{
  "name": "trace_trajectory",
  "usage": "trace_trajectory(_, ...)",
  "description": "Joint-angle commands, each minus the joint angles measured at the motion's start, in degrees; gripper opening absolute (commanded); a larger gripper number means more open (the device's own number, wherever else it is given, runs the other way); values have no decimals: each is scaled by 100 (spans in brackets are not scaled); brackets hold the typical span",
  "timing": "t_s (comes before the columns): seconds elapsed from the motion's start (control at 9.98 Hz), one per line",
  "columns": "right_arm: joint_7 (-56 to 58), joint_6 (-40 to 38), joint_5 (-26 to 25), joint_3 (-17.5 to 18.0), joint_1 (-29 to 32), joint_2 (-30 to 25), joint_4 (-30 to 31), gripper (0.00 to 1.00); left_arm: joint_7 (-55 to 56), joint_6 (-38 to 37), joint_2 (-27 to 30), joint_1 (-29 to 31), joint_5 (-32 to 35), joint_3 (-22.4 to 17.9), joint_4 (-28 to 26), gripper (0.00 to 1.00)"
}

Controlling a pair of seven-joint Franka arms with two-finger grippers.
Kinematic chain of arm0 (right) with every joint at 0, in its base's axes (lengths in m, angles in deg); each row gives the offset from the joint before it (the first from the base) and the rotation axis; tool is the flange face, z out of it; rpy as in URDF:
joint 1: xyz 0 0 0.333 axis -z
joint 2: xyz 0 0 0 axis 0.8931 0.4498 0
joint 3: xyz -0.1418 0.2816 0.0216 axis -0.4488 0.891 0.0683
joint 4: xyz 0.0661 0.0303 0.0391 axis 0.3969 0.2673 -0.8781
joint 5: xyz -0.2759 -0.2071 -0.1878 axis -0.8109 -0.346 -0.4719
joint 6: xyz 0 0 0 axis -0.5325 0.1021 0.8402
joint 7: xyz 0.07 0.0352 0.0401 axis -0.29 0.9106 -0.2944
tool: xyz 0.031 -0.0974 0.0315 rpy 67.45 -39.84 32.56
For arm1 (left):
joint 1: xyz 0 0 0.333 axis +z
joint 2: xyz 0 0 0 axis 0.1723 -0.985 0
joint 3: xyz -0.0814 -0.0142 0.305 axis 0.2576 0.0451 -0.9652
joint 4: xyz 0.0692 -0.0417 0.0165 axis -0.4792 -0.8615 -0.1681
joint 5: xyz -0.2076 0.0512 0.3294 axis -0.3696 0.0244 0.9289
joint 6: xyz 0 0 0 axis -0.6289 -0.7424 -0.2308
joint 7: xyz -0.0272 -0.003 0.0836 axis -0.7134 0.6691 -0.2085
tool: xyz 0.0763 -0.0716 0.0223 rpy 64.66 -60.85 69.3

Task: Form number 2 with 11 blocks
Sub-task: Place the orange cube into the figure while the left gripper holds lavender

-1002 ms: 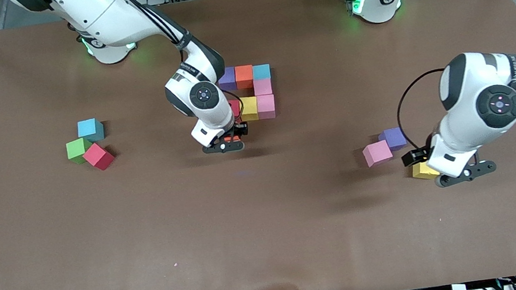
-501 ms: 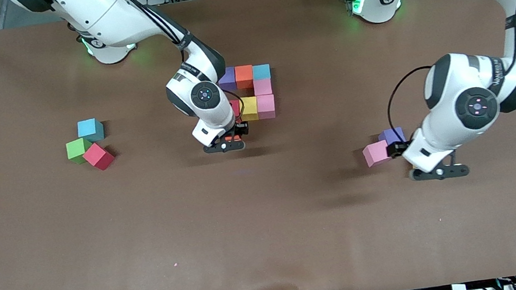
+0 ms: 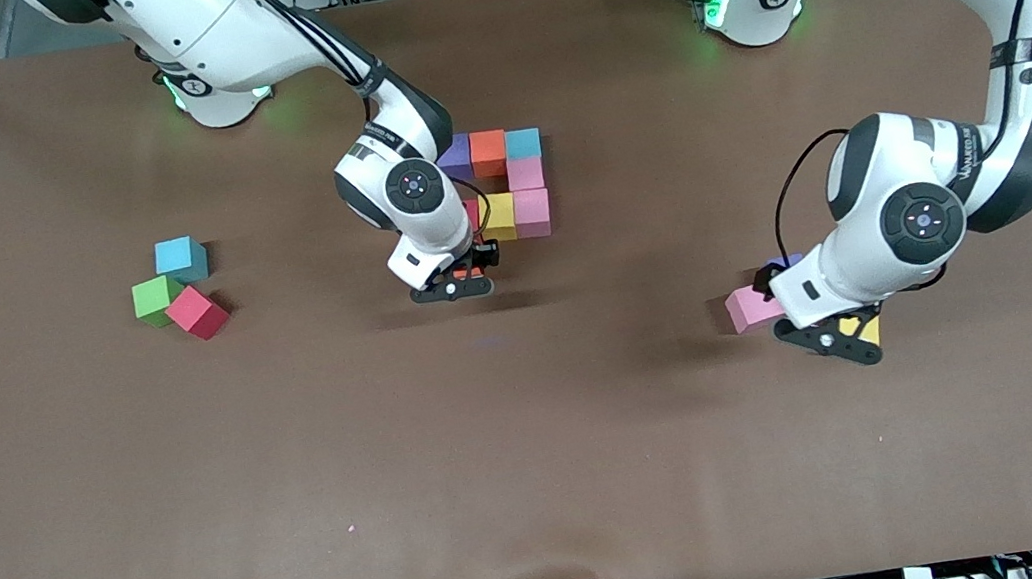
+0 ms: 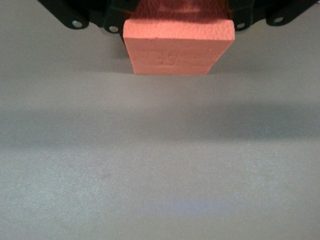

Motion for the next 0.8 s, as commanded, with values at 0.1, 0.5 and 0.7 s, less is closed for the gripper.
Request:
trace_trajectory(0.1, -119, -65, -162, -33, -104, 85, -66, 32, -1214, 76, -299, -32, 102, 20, -86, 100)
trace_trajectory(0.5, -128, -65, -162, -25, -113, 94, -57, 32, -3120, 207, -519, -32, 242, 11, -77, 100)
trace_trajectory(0.7, -128, -48, -162, -33, -113, 111, -48, 32, -3791, 357, -625, 3, 252, 11, -94, 100)
